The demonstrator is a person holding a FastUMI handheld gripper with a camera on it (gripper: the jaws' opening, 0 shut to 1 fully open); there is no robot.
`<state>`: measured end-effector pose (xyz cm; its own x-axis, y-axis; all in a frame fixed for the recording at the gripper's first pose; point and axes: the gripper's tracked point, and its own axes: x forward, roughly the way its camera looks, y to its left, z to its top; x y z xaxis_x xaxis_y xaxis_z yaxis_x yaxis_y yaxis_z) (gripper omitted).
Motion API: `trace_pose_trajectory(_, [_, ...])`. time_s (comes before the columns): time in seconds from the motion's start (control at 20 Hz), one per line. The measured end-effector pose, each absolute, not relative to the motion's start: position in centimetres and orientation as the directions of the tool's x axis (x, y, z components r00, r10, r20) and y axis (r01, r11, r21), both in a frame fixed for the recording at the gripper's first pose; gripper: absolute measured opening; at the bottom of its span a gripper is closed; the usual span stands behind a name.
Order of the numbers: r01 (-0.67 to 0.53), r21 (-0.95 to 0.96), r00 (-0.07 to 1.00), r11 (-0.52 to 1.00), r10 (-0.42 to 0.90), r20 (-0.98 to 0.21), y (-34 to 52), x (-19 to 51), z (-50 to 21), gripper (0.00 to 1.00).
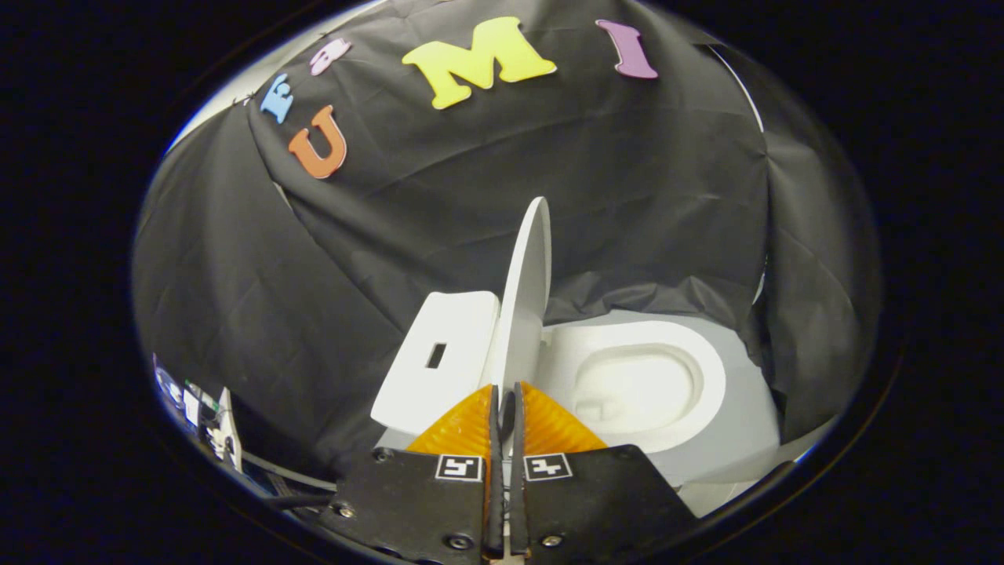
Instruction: Open the toilet lid.
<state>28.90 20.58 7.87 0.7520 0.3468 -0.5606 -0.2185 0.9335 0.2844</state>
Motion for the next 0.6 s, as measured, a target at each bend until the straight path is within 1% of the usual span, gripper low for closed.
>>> trace_pose_trajectory(0.6, [-0.286,0.192,0.755,0.939,0.344,-0.558,26.8,28.6,8.5,0.06])
